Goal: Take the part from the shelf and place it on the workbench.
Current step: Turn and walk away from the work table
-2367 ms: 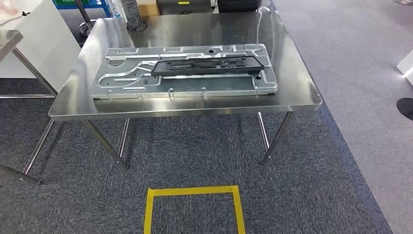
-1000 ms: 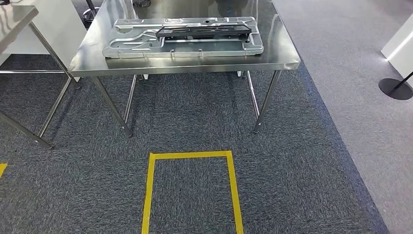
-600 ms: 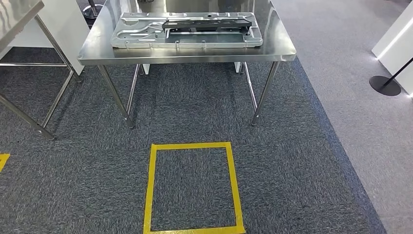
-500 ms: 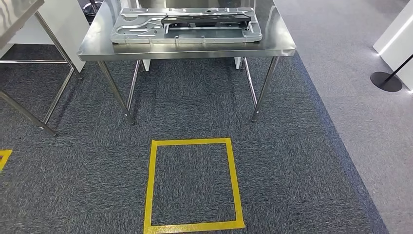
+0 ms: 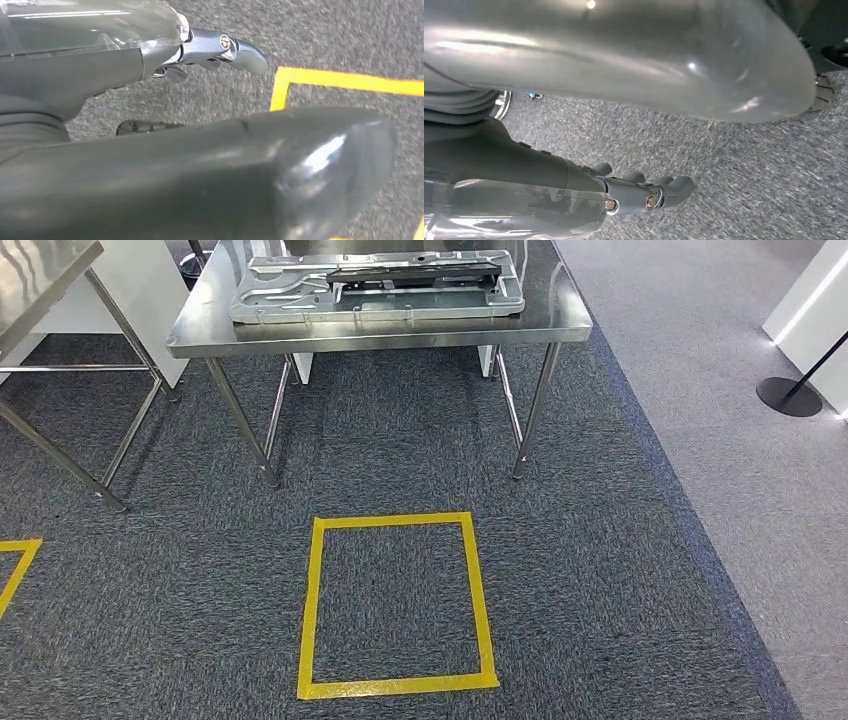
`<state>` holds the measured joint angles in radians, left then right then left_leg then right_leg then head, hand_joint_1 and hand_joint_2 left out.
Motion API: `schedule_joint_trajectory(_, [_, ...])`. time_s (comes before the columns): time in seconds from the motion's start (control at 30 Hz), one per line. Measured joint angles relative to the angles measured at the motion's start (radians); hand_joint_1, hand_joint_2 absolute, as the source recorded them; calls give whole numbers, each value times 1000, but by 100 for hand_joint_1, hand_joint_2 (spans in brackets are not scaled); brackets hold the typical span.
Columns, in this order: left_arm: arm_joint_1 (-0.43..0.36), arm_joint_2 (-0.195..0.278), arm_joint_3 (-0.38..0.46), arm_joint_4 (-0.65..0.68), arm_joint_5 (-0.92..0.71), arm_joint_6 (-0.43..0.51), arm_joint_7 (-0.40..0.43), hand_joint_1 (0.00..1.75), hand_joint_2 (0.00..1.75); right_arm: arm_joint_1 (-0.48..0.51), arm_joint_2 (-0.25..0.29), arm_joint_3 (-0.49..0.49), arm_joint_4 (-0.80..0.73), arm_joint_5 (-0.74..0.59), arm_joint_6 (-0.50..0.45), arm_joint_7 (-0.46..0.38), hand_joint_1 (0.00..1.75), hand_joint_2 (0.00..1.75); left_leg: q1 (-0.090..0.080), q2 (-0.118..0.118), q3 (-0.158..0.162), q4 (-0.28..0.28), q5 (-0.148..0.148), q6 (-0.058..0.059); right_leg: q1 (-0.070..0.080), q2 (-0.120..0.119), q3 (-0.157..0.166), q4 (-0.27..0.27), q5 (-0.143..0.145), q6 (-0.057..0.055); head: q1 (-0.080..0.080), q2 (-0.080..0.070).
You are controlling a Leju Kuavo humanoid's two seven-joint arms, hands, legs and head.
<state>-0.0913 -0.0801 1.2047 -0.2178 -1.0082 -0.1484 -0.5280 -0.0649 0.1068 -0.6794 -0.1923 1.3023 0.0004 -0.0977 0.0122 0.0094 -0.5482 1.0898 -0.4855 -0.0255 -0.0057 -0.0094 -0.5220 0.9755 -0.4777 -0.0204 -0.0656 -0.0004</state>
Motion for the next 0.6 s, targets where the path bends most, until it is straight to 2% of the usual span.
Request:
schedule_joint_trajectory(0.07, [0, 0, 0, 0, 0, 0, 0, 0, 0, 0, 0, 0, 0, -1, 0, 0, 0, 0, 0, 0, 7, -11, 1, 1, 0, 0, 0, 0, 0, 0, 0, 0])
schedule_joint_trajectory(0.1, [-1, 0, 0, 0, 0, 1, 0, 0, 0, -1, 0, -4, 0, -10, 0, 2, 0, 0, -2, -1, 26, -40, -3, 4, 1, 0, -2, 2, 2, 3, 0, 0])
schedule_joint_trajectory(0.17, [0, 0, 1, 0, 1, 2, -2, 0, 0, -3, 2, -39, 0, -66, -2, 35, 0, 87, -4, 0, 55, -102, -3, 24, 3, 0, -11, 13, 3, 21, 0, 0])
schedule_joint_trajectory(0.2, [-1, 0, 1, 0, 2, 3, -2, 0, 0, -4, 3, -64, 0, -100, -3, 58, 0, 131, -4, 0, 63, -128, -1, 37, 3, 1, -23, 37, -12, 32, 0, 0])
schedule_joint_trajectory(0.23, [0, 0, 1, 0, 3, 4, -2, 0, 0, -5, 4, -89, 0, -127, -4, 81, 0, 175, -4, 2, 55, -131, 5, 48, 2, 3, -44, 81, -41, 41, 0, 0])
schedule_joint_trajectory(0.3, [0, -1, 2, 0, 2, 6, 3, 0, 0, -4, 4, -120, 0, -151, -3, 105, 0, 175, -5, 4, 42, -130, 14, 56, -1, 5, -105, 219, -117, 48, 0, 0])
schedule_joint_trajectory(0.33, [1, 0, 2, 0, 2, 7, 5, 0, 0, -3, 4, -133, 0, -158, -3, 112, 0, 175, -7, 4, 35, -129, 17, 57, -2, 5, -129, 277, -140, 50, 0, 0])
schedule_joint_trajectory(0.37, [2, 0, 3, 0, 1, 7, 7, 0, 0, -3, 4, -146, 0, -164, -3, 117, 0, 175, -8, 4, 30, -126, 20, 57, -3, 5, -138, 303, -143, 51, 0, 0])
schedule_joint_trajectory(0.4, [2, 0, 3, 0, 1, 8, 8, 0, 0, -2, 4, -158, 0, -168, -3, 121, 0, 175, -9, 4, 26, -123, 21, 56, -4, 5, -126, 288, -127, 51, 0, 0])
schedule_joint_trajectory(0.43, [2, 0, 3, 0, 0, 8, 8, 0, 0, -2, 3, -167, 0, -171, -4, 123, 0, 175, -10, 3, 24, -119, 21, 55, -4, 5, -96, 236, -96, 49, 0, 0])
schedule_joint_trajectory(0.5, [2, 0, 3, 0, 0, 9, 9, 0, 0, -3, 1, -182, 0, -175, -7, 124, 0, 175, -14, 3, 18, -105, 17, 51, -5, 5, -21, 94, -38, 41, 0, 0])
schedule_joint_trajectory(0.53, [2, 0, 3, 0, 0, 9, 8, 0, 0, -4, 1, -189, 0, -177, -9, 124, 0, 175, -17, 2, 14, -98, 15, 50, -5, 5, 1, 46, -25, 37, 0, 0])
schedule_joint_trajectory(0.6, [0, 2, 3, 0, 0, 11, 8, 0, 0, -5, 0, -198, 0, -176, -16, 128, 0, 175, -22, 2, 5, -88, 12, 46, -3, 6, 8, 18, -22, 32, 0, 0])
